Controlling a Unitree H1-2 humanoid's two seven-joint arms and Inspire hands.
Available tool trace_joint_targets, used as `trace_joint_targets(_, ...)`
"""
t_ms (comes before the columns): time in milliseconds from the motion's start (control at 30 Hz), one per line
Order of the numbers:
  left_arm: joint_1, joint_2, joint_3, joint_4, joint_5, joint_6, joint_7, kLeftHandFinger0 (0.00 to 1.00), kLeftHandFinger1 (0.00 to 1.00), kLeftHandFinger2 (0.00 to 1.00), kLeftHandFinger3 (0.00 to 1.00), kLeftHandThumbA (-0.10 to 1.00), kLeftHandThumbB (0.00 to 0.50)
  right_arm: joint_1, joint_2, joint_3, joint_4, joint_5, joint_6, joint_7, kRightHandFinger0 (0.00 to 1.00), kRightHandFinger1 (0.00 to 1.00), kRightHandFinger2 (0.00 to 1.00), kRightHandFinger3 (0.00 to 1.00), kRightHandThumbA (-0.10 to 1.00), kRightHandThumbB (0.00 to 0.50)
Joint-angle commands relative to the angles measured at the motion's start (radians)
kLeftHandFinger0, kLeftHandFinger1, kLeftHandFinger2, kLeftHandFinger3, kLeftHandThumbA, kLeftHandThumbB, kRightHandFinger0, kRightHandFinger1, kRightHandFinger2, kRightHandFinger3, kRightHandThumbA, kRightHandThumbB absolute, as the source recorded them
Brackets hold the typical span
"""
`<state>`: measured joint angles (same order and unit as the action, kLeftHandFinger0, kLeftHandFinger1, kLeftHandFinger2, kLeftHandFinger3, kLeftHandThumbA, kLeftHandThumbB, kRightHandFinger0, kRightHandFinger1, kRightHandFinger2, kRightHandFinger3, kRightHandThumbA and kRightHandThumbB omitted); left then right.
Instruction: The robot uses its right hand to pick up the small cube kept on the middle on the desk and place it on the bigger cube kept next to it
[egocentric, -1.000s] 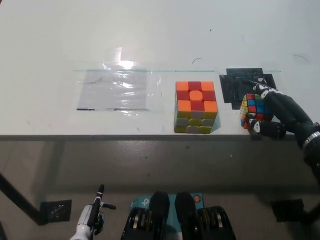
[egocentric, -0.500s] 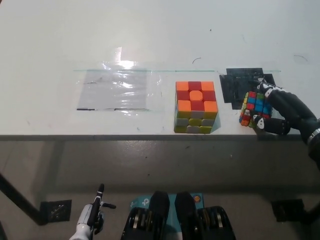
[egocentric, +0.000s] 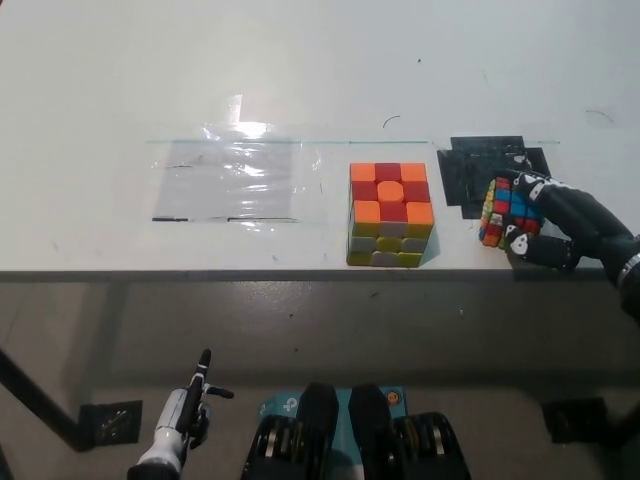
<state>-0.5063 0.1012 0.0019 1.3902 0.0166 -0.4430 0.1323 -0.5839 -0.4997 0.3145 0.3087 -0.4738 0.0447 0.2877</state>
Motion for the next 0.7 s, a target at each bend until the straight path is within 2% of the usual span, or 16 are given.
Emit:
trace_joint_targets(0, -0.040, 0.016, 0.002, -0.006, -0.002, -0.027, -0.014, 0.00, 0.00, 0.00, 0.00, 1.00, 0.500, -0.009, 0.008, 0.026, 0.021, -0.017, -0.007, 0.032, 0.99, 1.00, 1.00, 1.00, 0.50, 0.399)
trace_joint_targets(33, -0.041, 0.019, -0.004, -0.007, 0.005, -0.027, -0.008, 0.00, 0.00, 0.04, 0.02, 1.00, 0.500, -0.010, 0.011, 0.028, 0.023, -0.017, -0.007, 0.035, 1.00, 1.00, 1.00, 1.00, 0.50, 0.398)
trace_joint_targets(133, -0.049, 0.023, -0.008, -0.004, 0.010, -0.027, -0.004, 0.00, 0.00, 0.00, 0.00, 1.00, 0.500, -0.017, 0.017, 0.044, 0.023, -0.037, 0.001, 0.041, 1.00, 1.00, 1.00, 1.00, 0.51, 0.380)
trace_joint_targets(300, -0.061, 0.029, -0.011, -0.005, 0.015, -0.027, -0.004, 0.00, 0.00, 0.00, 0.00, 1.00, 0.500, -0.039, 0.013, 0.078, 0.018, -0.086, 0.013, 0.046, 1.00, 1.00, 1.00, 1.00, 0.50, 0.362)
trace_joint_targets(333, -0.062, 0.029, -0.013, -0.006, 0.019, -0.027, 0.000, 0.00, 0.00, 0.00, 0.00, 1.00, 0.500, -0.045, 0.015, 0.082, 0.017, -0.085, 0.009, 0.045, 0.98, 1.00, 1.00, 1.00, 0.42, 0.359)
trace_joint_targets(367, -0.065, 0.028, -0.009, -0.004, 0.014, -0.025, 0.001, 0.00, 0.00, 0.02, 0.00, 1.00, 0.500, -0.056, 0.014, 0.098, 0.013, -0.109, 0.006, 0.043, 0.93, 1.00, 1.00, 1.00, 0.44, 0.357)
trace_joint_targets(400, -0.067, 0.029, -0.009, -0.004, 0.015, -0.025, -0.001, 0.00, 0.00, 0.00, 0.00, 1.00, 0.500, -0.059, 0.015, 0.102, 0.014, -0.118, -0.002, 0.031, 0.74, 1.00, 1.00, 1.00, 0.42, 0.357)
trace_joint_targets(433, -0.068, 0.030, -0.009, -0.004, 0.015, -0.024, -0.004, 0.00, 0.00, 0.02, 0.01, 1.00, 0.500, -0.065, 0.014, 0.111, 0.015, -0.134, -0.013, 0.020, 0.58, 0.81, 1.00, 1.00, 0.39, 0.335)
trace_joint_targets(467, -0.070, 0.032, -0.008, -0.004, 0.014, -0.023, -0.008, 0.00, 0.00, 0.02, 0.01, 1.00, 0.500, -0.072, 0.014, 0.123, 0.015, -0.153, -0.024, 0.011, 0.53, 0.72, 0.97, 1.00, 0.39, 0.338)
trace_joint_targets(500, -0.071, 0.033, -0.010, -0.003, 0.017, -0.020, -0.007, 0.00, 0.00, 0.03, 0.00, 1.00, 0.500, -0.080, 0.019, 0.132, 0.022, -0.170, -0.034, -0.008, 0.37, 0.49, 0.73, 1.00, 0.33, 0.312)
trace_joint_targets(533, -0.073, 0.034, -0.012, -0.003, 0.020, -0.019, -0.007, 0.00, 0.00, 0.02, 0.00, 1.00, 0.500, -0.081, 0.021, 0.135, 0.024, -0.177, -0.037, -0.018, 0.26, 0.38, 0.64, 1.00, 0.31, 0.316)
trace_joint_targets(567, -0.074, 0.036, -0.017, -0.002, 0.027, -0.017, -0.005, 0.00, 0.00, 0.02, 0.00, 1.00, 0.500, -0.083, 0.026, 0.139, 0.030, -0.189, -0.051, -0.042, 0.15, 0.27, 0.51, 1.00, 0.23, 0.292)
trace_joint_targets(600, -0.075, 0.037, -0.016, -0.003, 0.026, -0.019, -0.006, 0.00, 0.00, 0.00, 0.00, 1.00, 0.500, -0.089, 0.022, 0.157, 0.037, -0.223, -0.075, -0.072, 0.09, 0.23, 0.48, 1.00, 0.22, 0.264)
trace_joint_targets(633, -0.075, 0.037, -0.016, -0.003, 0.026, -0.018, -0.005, 0.00, 0.00, 0.00, 0.00, 1.00, 0.500, -0.096, 0.020, 0.174, 0.050, -0.254, -0.101, -0.104, 0.00, 0.16, 0.40, 1.00, 0.18, 0.203)
trace_joint_targets(667, -0.075, 0.037, -0.016, -0.004, 0.026, -0.017, -0.004, 0.00, 0.00, 0.00, 0.00, 1.00, 0.500, -0.103, 0.020, 0.190, 0.064, -0.285, -0.123, -0.142, 0.00, 0.12, 0.33, 1.00, 0.14, 0.148)
